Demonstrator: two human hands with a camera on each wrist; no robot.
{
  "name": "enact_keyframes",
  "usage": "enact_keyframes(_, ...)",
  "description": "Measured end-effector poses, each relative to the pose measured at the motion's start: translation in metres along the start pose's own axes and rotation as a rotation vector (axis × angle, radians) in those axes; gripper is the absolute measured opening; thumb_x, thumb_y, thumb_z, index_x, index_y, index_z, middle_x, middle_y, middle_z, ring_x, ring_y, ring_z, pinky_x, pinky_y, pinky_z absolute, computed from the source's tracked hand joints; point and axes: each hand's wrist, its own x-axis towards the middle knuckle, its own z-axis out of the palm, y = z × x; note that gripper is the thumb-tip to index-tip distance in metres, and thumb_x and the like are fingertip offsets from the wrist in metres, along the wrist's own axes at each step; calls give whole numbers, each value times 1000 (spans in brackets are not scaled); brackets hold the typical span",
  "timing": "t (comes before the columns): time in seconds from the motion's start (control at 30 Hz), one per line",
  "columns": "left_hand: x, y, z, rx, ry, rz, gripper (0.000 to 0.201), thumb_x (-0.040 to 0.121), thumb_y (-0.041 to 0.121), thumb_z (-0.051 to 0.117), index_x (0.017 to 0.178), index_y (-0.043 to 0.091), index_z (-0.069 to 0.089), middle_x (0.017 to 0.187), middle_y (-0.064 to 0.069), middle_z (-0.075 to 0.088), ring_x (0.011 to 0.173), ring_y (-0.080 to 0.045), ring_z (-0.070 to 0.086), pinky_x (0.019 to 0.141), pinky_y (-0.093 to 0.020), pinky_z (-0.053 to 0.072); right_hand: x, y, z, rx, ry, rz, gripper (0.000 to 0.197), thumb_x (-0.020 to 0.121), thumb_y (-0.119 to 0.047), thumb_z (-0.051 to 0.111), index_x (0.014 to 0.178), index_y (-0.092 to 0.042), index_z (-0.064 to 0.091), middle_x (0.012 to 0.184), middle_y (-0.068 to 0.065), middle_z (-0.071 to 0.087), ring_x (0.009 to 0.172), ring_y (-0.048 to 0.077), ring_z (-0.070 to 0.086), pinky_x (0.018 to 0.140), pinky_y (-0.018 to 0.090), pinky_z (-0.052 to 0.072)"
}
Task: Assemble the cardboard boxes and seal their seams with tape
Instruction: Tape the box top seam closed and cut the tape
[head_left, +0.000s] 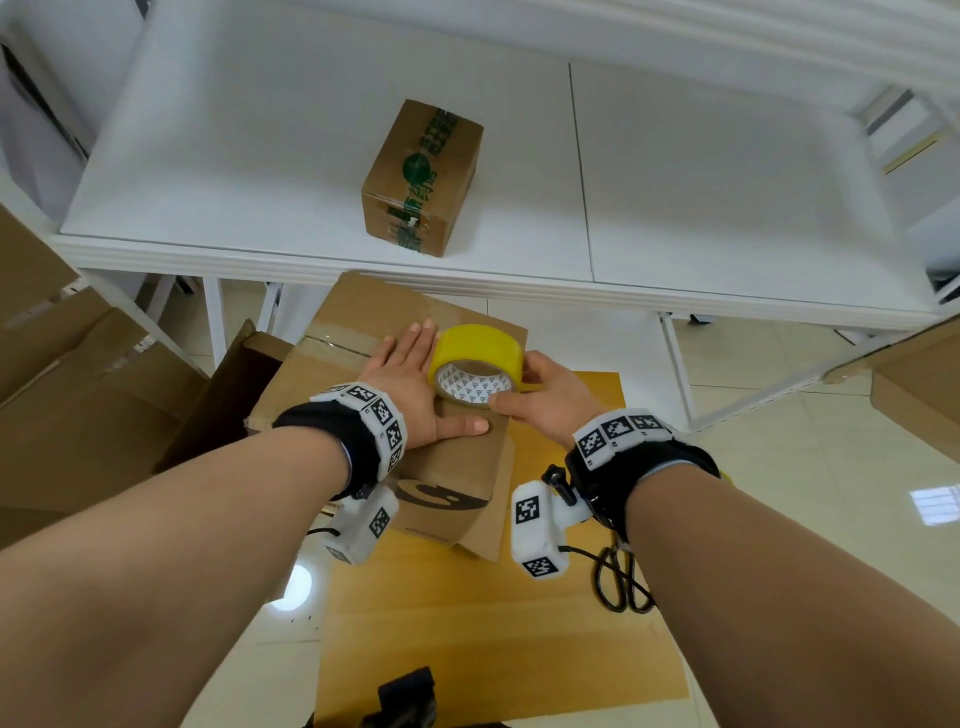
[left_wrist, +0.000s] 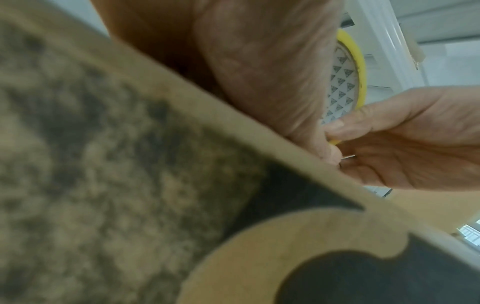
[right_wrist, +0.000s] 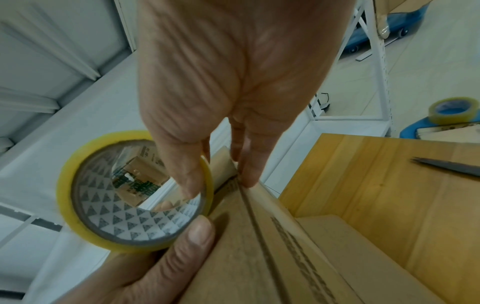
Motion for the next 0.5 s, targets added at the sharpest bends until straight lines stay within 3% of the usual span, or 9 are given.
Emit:
enact_keyframes(0.07, -1, 0, 1, 4, 3, 5, 130, 50, 102, 6, 151, 22, -19, 156, -3, -27, 145, -18, -21, 118, -42, -10, 0, 3, 4, -20, -5, -9, 57, 78, -34, 78, 129, -32, 54, 112, -11, 62, 109, 20, 62, 95, 45, 54)
enact_keyframes(0.13, -1, 0, 1, 4, 6, 8, 131, 50, 102, 4, 151, 22, -18, 157, -2, -27, 145, -18, -21, 118, -42, -9, 0, 4, 6, -34, -1, -16, 56, 77, -35, 75, 128, -32, 51, 114, -4, 64, 107, 22, 64, 92, 47, 56)
enact_keyframes(0.27, -5, 3, -1, 9, 24, 0, 129, 54, 101, 8, 150, 18, -19, 157, -1, -25, 146, -17, -20, 119, -42, -8, -3, 1, -1, 36, 59, 16, 29, 86, -19, 62, 112, -21, 49, 106, 14, 66, 90, 30, 71, 75, 48, 62)
enact_keyframes(0.37, -6, 4, -3, 5, 34, -6, 129, 56, 100, 11, 150, 17, -18, 158, -1, -22, 146, -16, -18, 119, -41, -8, -5, 0, -7, 153, 89, 86, 22, 92, -12, 57, 110, -11, 46, 114, 17, 58, 97, 29, 68, 76, 43, 63)
enact_keyframes(0.5, -7, 5, -4, 3, 31, -12, 128, 58, 99, 12, 150, 17, -19, 158, -1, -23, 146, -16, -19, 119, -41, -8, -7, 0, -7, 274, 93, 148, 26, 94, -10, 56, 116, -9, 43, 118, 13, 55, 103, 28, 66, 79, 43, 62)
